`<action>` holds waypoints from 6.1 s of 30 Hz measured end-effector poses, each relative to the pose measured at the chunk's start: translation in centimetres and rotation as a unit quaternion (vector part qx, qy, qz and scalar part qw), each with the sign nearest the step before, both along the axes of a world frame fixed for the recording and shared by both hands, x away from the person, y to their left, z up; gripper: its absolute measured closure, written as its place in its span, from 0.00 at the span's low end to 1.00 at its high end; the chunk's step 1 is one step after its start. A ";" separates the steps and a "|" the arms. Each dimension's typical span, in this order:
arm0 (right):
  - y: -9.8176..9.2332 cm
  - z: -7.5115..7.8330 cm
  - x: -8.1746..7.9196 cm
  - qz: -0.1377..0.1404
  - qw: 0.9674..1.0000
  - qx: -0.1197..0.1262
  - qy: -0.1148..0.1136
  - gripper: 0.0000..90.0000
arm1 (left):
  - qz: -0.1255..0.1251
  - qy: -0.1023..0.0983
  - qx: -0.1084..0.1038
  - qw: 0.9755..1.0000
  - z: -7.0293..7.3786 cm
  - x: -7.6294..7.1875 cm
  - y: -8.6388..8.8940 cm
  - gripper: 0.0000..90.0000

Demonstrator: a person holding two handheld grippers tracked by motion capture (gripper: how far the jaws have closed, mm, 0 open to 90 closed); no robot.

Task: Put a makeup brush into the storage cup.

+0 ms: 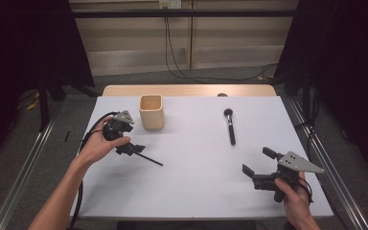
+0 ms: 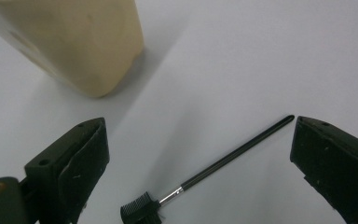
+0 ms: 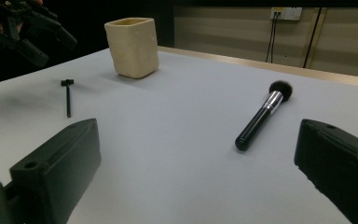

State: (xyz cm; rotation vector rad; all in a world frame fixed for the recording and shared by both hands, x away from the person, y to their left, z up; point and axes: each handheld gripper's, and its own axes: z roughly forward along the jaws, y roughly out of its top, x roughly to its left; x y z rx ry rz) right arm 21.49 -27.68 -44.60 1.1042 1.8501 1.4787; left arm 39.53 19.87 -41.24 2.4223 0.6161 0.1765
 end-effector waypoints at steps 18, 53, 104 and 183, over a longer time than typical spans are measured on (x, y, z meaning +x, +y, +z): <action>0.0 0.0 0.0 0.001 1.000 -0.004 0.000 0.00 | -0.052 0.047 0.063 0.996 -1.9 0.5 -0.8 0.05; 0.2 -0.1 -0.1 0.005 1.000 -0.006 0.002 0.00 | -0.092 0.083 0.161 0.979 -5.0 0.7 -2.5 0.03; 0.3 -0.1 -0.1 0.002 1.000 -0.009 0.008 0.00 | -0.111 0.108 0.213 0.965 -3.5 1.7 -3.0 0.87; 0.2 -0.1 0.0 0.002 1.000 -0.007 0.009 0.00 | 0.108 -0.014 -0.193 0.975 -0.6 -4.0 3.0 0.95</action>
